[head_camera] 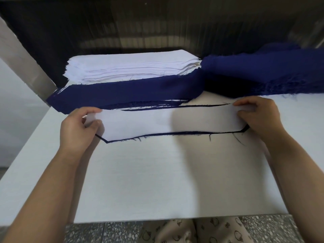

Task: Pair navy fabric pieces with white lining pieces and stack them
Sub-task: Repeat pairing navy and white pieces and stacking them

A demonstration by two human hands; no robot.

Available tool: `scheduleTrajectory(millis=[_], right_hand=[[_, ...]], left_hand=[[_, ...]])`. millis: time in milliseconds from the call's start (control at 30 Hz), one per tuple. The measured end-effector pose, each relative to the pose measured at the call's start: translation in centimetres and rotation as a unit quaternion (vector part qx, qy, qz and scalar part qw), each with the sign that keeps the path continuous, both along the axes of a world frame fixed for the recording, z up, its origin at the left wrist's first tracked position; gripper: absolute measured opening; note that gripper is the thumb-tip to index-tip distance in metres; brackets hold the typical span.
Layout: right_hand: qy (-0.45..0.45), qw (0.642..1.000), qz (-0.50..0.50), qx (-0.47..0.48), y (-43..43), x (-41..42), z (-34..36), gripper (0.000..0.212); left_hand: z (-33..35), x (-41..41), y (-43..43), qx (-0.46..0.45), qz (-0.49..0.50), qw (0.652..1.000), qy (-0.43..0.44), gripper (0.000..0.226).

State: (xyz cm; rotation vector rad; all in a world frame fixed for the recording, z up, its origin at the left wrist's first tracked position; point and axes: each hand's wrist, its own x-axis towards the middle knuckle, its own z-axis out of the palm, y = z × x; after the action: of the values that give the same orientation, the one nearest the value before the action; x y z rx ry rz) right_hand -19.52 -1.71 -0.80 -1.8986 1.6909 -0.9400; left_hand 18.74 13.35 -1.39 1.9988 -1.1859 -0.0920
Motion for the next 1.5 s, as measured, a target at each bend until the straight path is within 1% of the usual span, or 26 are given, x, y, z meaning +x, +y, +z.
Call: scheduleTrajectory(millis=[267, 500, 633, 733, 833, 900, 1000, 1067, 1133, 1200, 1267, 1333, 1433, 1467, 1500], right_hand=[[-0.002, 1.000, 0.005, 0.004, 0.1, 0.1, 0.1, 0.035], [0.004, 1.000, 0.007, 0.013, 0.1, 0.1, 0.0, 0.029], [0.052, 0.998, -0.034, -0.012, 0.1, 0.1, 0.3, 0.029], [0.045, 0.997, -0.061, -0.026, 0.1, 0.1, 0.7, 0.030], [0.020, 0.999, -0.014, -0.036, 0.3, 0.4, 0.4, 0.026], [0.020, 0.999, 0.017, -0.029, 0.4, 0.6, 0.2, 0.023], [0.035, 0.998, 0.046, -0.013, 0.4, 0.9, -0.3, 0.020], [0.026, 0.998, 0.035, -0.033, 0.3, 1.1, -0.3, 0.021], [-0.003, 0.996, 0.012, -0.086, 0.2, 1.5, 0.6, 0.023], [-0.011, 0.989, 0.009, -0.147, -0.2, 1.9, 2.0, 0.025], [0.017, 0.981, 0.026, -0.191, -0.8, 2.5, 3.4, 0.025], [0.058, 0.978, 0.048, -0.197, -1.9, 3.2, 4.7, 0.027], [0.179, 0.974, 0.054, -0.126, -4.3, 4.3, 5.6, 0.035], [0.209, 0.971, 0.046, -0.104, -4.9, 4.5, 5.8, 0.037], [0.214, 0.972, 0.036, -0.089, -5.3, 4.8, 5.9, 0.037]], left_hand=[[-0.1, 0.1, -0.1, 0.001, -0.007, 1.000, -0.005, 0.032], [-0.2, 0.2, 0.0, -0.002, -0.009, 1.000, -0.009, 0.033], [0.0, 0.4, 0.0, -0.017, 0.005, 0.999, -0.041, 0.033], [0.1, 0.6, -0.1, -0.013, 0.025, 0.997, -0.068, 0.031], [0.0, 0.5, -0.1, 0.001, -0.005, 0.996, -0.084, 0.027], [0.1, 0.4, -0.1, 0.000, -0.035, 0.995, -0.089, 0.026], [0.1, -0.1, 0.1, -0.014, -0.047, 0.997, -0.059, 0.028], [0.1, -0.2, 0.0, -0.025, -0.050, 0.998, -0.029, 0.032], [0.1, -0.2, -0.3, -0.027, -0.044, 0.999, -0.009, 0.037], [0.3, -0.3, -0.8, -0.029, -0.035, 0.999, -0.012, 0.034], [0.7, -0.7, -1.6, -0.035, -0.032, 0.999, -0.026, 0.027], [1.4, -1.7, -3.0, -0.048, -0.039, 0.998, -0.022, 0.025], [2.6, -4.6, -5.8, -0.047, -0.068, 0.997, 0.014, 0.024], [2.8, -5.9, -6.9, -0.047, -0.077, 0.996, 0.026, 0.023], [3.1, -7.2, -8.0, -0.047, -0.086, 0.995, 0.034, 0.023]])
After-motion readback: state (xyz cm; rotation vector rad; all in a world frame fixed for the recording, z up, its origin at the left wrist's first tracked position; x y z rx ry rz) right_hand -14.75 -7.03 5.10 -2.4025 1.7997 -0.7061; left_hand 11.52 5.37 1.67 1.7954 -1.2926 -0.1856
